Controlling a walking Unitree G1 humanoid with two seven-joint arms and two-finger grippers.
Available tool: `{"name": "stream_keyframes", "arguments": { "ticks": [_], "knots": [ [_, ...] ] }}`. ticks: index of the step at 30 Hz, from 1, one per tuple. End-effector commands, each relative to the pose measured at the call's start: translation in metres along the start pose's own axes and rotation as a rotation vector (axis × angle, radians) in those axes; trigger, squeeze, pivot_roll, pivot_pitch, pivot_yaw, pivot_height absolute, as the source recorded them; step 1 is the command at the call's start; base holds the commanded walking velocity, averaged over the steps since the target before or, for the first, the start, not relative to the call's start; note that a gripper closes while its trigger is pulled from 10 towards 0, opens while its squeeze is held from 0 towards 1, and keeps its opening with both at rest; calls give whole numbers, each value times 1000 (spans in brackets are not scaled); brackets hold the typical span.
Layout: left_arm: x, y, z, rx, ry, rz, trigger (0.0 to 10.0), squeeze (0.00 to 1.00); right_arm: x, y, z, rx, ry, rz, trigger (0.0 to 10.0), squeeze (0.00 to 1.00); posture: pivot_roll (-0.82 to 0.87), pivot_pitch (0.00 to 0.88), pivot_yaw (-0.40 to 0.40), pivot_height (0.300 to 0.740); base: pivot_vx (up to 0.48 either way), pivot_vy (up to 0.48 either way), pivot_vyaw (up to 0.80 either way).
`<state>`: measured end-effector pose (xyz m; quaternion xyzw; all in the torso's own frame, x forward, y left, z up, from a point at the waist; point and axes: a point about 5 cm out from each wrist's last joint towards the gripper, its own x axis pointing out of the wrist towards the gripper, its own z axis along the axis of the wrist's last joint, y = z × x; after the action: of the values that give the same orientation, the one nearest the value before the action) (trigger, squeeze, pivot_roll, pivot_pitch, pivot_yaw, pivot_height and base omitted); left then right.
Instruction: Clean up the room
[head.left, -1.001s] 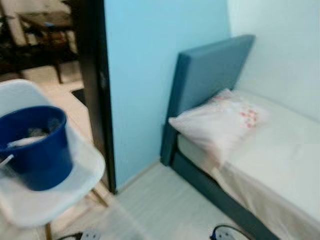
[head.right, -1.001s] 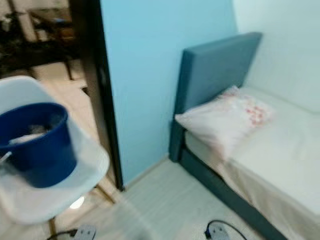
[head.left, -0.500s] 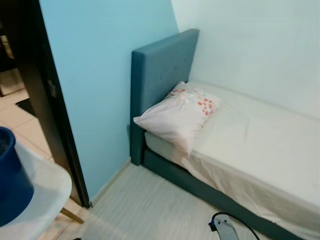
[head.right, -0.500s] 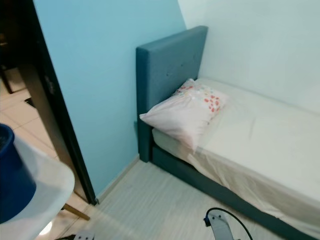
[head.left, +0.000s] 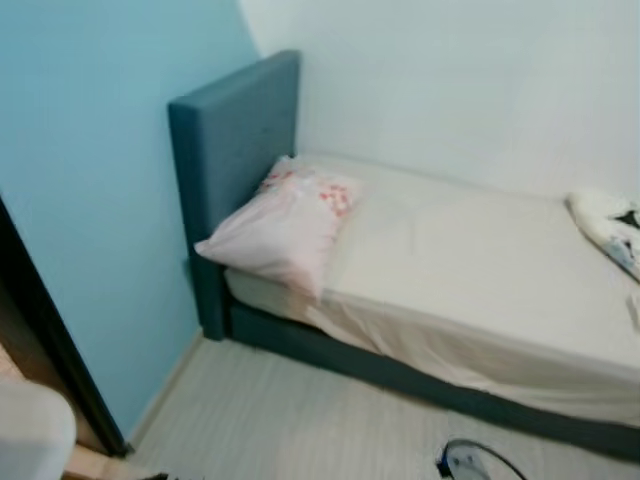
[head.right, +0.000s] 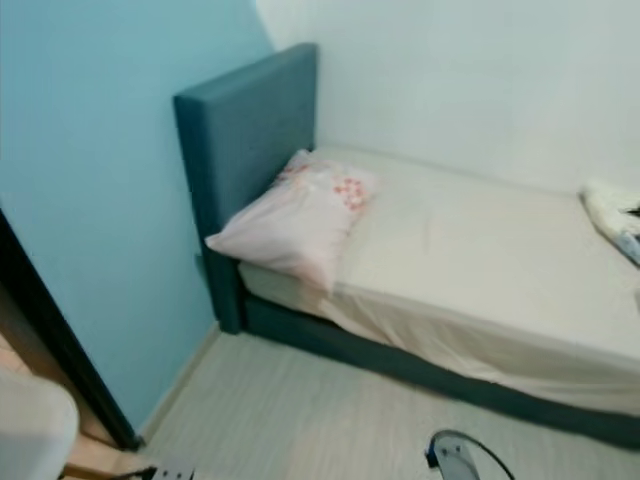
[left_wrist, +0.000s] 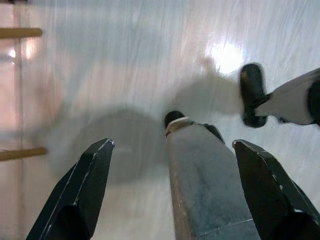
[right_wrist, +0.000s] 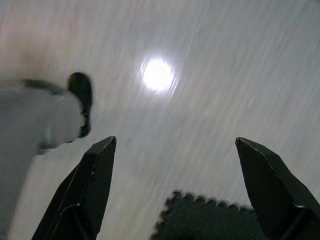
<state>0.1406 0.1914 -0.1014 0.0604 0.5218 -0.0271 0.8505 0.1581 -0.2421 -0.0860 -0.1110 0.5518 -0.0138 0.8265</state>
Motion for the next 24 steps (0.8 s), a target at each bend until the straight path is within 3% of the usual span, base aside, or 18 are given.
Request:
{"name": "stream_keyframes", "arguments": {
  "ticks": [1, 16, 24],
  "knots": [
    [1, -2, 4, 15, -10, -13, 10000, 0, -1, -5, 3, -3, -19, -5, 10000, 0, 41, 0, -45, 740, 0, -289, 0],
    [0, -4, 0, 29, 6, -21, 10000, 0, 0, 0, 11, 4, -36, 3, 10000, 0, 34, 0, -31, 740, 0, -307, 0],
    [0, -2, 0, 33, 8, -21, 10000, 0, 1, 12, 10, -3, -36, 16, 10000, 0, 34, 0, -25, 740, 0, -323, 0]
  ]
}}
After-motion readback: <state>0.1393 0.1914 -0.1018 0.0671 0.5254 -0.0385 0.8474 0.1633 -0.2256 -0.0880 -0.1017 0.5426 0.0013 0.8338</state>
